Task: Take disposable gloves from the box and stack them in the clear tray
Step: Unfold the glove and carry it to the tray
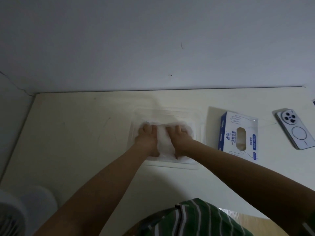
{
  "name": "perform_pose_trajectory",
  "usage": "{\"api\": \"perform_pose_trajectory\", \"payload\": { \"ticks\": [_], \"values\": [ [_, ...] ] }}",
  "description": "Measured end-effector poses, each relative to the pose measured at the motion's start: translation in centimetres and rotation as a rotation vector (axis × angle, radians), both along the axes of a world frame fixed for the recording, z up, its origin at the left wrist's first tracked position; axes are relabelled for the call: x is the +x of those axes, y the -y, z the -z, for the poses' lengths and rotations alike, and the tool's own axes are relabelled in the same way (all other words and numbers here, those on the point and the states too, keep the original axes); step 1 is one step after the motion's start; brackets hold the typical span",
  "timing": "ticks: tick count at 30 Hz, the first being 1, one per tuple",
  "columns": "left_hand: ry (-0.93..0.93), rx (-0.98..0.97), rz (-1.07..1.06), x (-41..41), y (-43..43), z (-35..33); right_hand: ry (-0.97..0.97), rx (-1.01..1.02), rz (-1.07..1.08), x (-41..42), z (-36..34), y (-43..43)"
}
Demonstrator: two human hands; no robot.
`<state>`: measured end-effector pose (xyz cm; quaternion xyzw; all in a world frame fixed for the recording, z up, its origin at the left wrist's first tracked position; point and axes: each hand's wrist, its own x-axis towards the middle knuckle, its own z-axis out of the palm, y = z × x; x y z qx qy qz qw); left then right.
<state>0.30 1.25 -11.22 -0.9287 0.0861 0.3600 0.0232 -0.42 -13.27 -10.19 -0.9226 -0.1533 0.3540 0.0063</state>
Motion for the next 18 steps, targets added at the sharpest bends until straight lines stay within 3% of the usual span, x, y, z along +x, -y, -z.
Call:
{"api": "perform_pose_trajectory", "payload": {
  "ticks": [3,8,12,15,18],
  "values": [
    [-0.077,-0.070,-0.105,1.1,0.2,-2.4,-0.068,0.020,-0.023,1.0,-2.2,0.5],
    [0.366,-0.189,-0.087,2.2,3.4,-6.8,0.209,0.379,0.127,2.8,-7.1,3.3],
    [0.484,-0.405,-0.108,2.6,8.7,-9.2,0.426,0.567,0.402,2.6,-8.7,8.5],
    [0.457,-0.579,-0.090,2.5,12.5,-9.8,0.473,0.533,0.547,1.2,-7.9,13.8],
    [0.337,-0.675,0.007,2.0,16.4,-9.4,0.396,0.396,0.630,-0.9,-5.7,18.5]
  ]
}}
